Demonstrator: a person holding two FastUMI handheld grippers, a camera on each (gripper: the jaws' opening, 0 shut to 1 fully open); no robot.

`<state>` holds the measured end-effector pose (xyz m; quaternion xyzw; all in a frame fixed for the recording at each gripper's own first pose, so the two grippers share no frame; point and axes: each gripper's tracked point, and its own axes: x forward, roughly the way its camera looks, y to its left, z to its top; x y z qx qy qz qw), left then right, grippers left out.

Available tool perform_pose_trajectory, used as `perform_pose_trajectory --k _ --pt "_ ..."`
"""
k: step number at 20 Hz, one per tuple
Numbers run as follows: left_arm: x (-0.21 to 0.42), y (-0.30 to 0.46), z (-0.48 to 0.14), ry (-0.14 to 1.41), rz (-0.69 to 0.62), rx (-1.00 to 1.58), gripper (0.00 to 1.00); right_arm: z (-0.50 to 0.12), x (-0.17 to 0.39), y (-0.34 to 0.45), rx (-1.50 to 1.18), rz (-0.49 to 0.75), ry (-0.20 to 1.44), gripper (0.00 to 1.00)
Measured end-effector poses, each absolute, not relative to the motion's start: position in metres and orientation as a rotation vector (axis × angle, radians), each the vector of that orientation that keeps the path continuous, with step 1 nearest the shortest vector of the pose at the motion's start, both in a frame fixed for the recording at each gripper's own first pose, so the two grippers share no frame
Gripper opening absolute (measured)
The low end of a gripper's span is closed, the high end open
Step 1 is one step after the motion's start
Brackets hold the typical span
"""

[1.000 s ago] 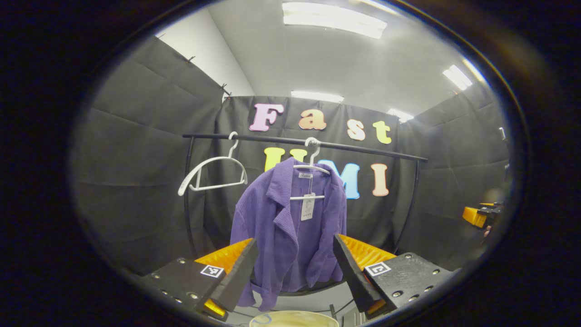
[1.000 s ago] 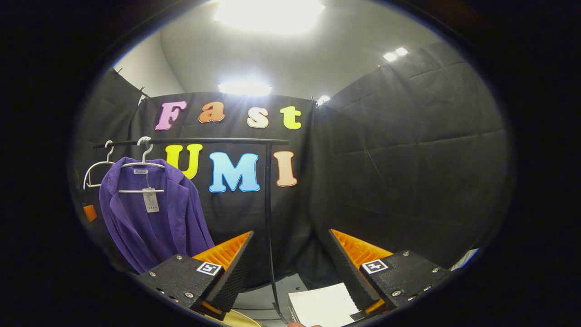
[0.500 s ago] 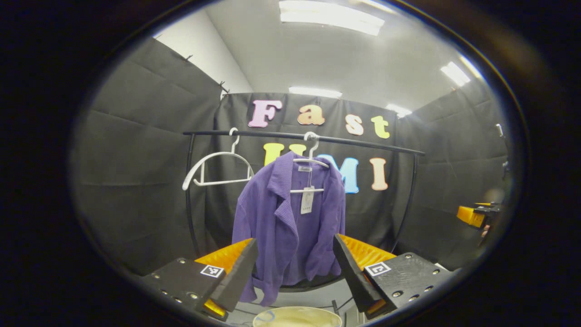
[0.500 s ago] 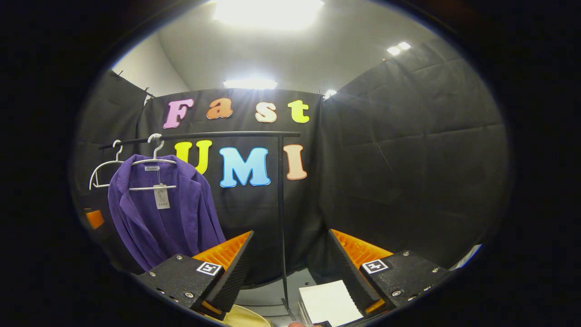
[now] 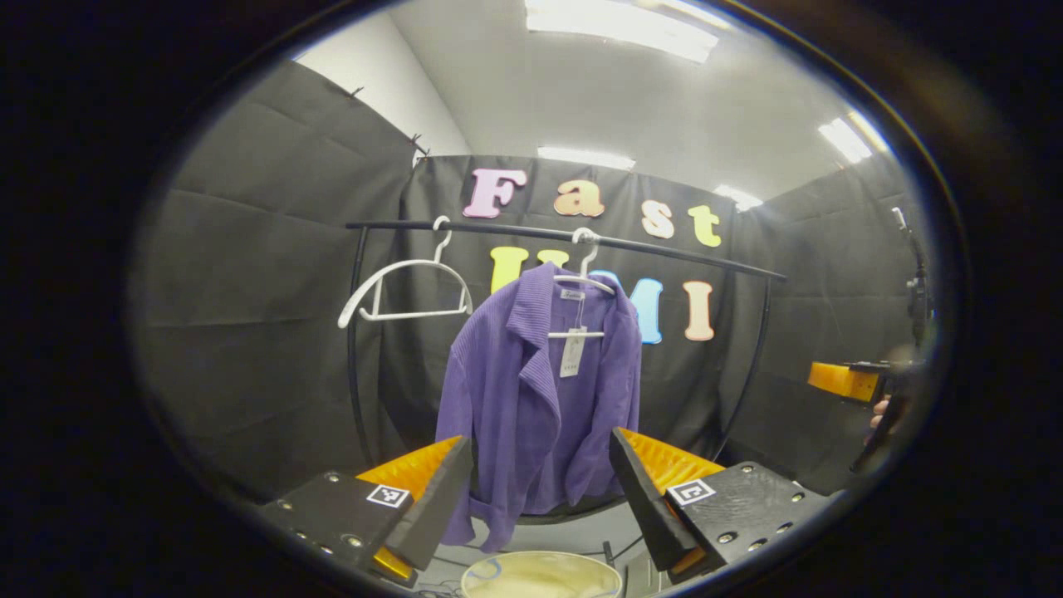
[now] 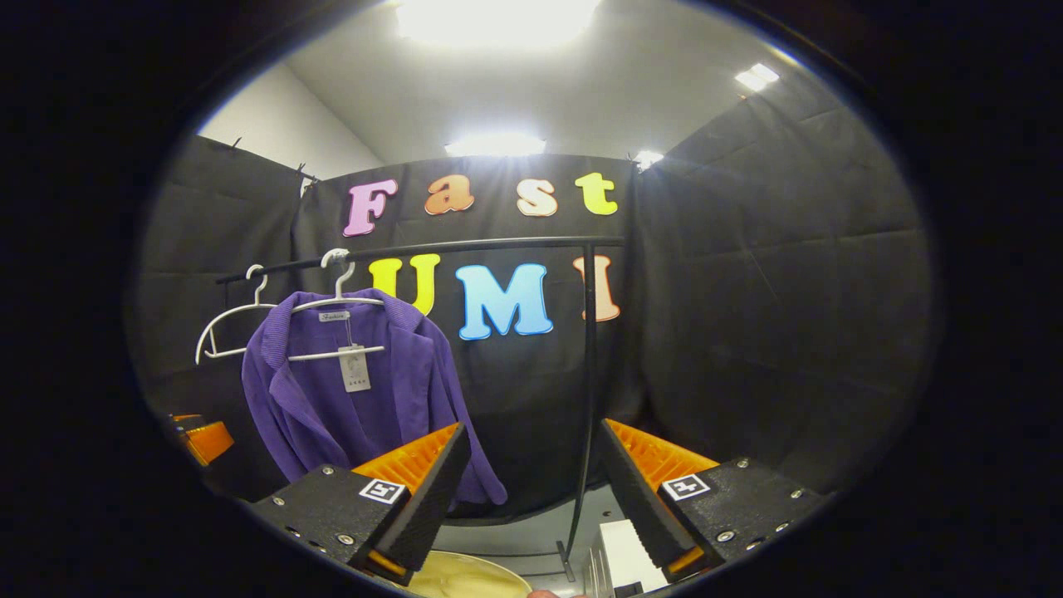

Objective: Grasp the clothes on the hanger with both hands and then place them into the laundry hamper below.

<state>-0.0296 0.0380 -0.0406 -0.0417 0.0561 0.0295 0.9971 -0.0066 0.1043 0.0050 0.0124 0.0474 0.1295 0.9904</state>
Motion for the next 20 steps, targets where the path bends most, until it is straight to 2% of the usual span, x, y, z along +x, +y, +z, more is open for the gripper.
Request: perform_pose_trajectory --k 1,2,3,12,14,16,17,19,20 --pt "-0.026 0.039 -0.041 0.117 0.066 -0.092 0.96 0.009 -0.002 0.11 0.026 0.277 0.095 0.96" --pt "-0.022 0.041 -0.038 0.113 0.076 -0.1 1.0 0.014 0.004 0.117 0.026 0.295 0.089 0.96" --pt "-0.019 0.042 -0.032 0.107 0.086 -0.106 0.96 0.018 0.011 0.127 0.022 0.32 0.089 0.94" --pt "0.05 0.045 0.003 0.061 0.18 -0.147 0.96 0.033 0.083 0.236 0.061 0.548 0.109 0.95" --pt "0.067 0.045 0.003 0.059 0.202 -0.168 1.0 0.032 0.1 0.259 0.063 0.596 0.124 0.95" --pt "0.084 0.046 0.0 0.066 0.228 -0.208 0.96 0.029 0.114 0.282 0.084 0.642 0.147 0.95" --pt "0.093 0.045 -0.004 0.072 0.24 -0.23 1.0 0.025 0.121 0.294 0.09 0.664 0.162 0.95" --pt "0.108 0.046 -0.012 0.086 0.278 -0.248 1.0 0.013 0.137 0.313 0.092 0.695 0.207 0.95" --pt "0.116 0.047 -0.016 0.094 0.303 -0.239 0.96 0.008 0.146 0.323 0.1 0.706 0.219 0.95"
